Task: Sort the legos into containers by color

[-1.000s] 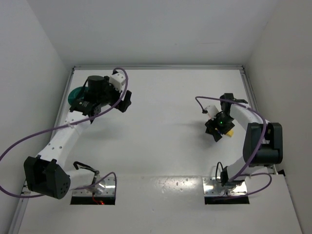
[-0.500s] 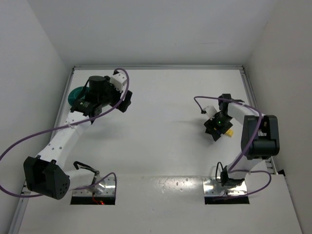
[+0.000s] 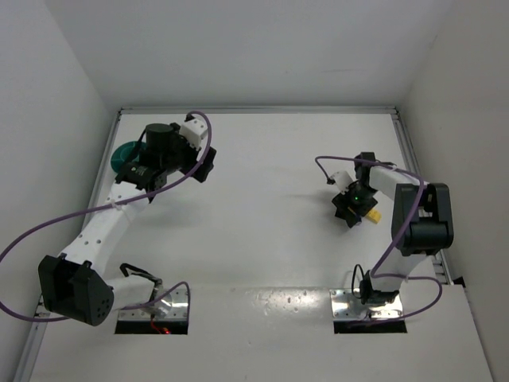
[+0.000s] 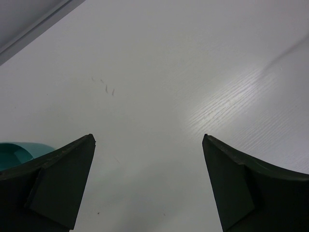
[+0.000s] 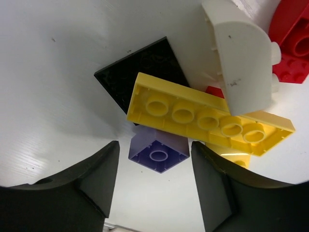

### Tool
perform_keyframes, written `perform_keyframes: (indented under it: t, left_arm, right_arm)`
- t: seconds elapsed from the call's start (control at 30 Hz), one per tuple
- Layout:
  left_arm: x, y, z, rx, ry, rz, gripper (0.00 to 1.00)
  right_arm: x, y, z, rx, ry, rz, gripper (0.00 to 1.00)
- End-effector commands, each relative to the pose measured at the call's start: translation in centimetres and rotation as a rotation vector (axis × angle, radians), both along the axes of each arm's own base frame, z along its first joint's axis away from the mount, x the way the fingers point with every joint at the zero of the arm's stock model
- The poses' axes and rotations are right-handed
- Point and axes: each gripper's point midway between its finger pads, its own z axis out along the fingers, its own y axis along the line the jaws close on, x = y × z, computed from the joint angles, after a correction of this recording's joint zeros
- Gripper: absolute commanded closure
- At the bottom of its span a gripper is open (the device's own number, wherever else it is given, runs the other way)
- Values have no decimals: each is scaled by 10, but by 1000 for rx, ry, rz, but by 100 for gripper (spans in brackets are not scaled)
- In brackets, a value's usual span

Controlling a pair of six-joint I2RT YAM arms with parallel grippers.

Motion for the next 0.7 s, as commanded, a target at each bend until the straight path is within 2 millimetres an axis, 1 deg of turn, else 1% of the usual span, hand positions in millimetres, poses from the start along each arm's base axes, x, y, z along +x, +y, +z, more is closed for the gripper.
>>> perform_keyframes:
  t: [0.0, 0.13, 0.2, 0.3, 0.4, 0.43, 0.47, 0.5, 0.53, 0.57, 0.6, 0.63, 0.67]
  left_arm:
    - [3, -5, 12, -14, -51, -9, 0]
    - [3, -5, 12, -14, -51, -9, 0]
    - [4, -3, 12, -10, -52, -1, 0]
    - [5, -3, 14, -12, -61, -1, 0]
    - [6, 0, 7, 0, -53, 18, 0]
    - [7, 5, 12, -9, -69, 42, 0]
    - [10, 11, 10, -24, -64, 68, 0]
    - [8, 11, 13, -38, -69, 74, 0]
    - [11, 19, 12, -61, -61, 95, 0]
    - [9, 18, 12, -113, -39, 85, 0]
    - [9, 21, 13, -141, -28, 82, 0]
    - [11, 33, 14, -172, -20, 100, 0]
    - [10, 33, 12, -213, 5, 86, 0]
  right_arm:
    - [16, 2, 4, 3, -41, 1, 39]
    - [16, 2, 4, 3, -41, 1, 42]
    - [12, 2, 2, 3, -30, 1, 45]
    - [12, 2, 2, 3, -30, 1, 52]
    - [11, 4, 4, 12, -30, 2, 59]
    - [10, 6, 12, 22, -27, 3, 60]
    - [17, 12, 23, 54, -57, -6, 61]
    - [20, 15, 31, 75, -67, -3, 61]
    - [24, 20, 45, 103, -74, -15, 61]
    - [28, 26, 57, 134, -92, -35, 61]
    - [30, 40, 66, 213, -91, -38, 63]
    - [36, 49, 86, 263, -107, -48, 63]
    - [39, 60, 97, 321, -108, -75, 63]
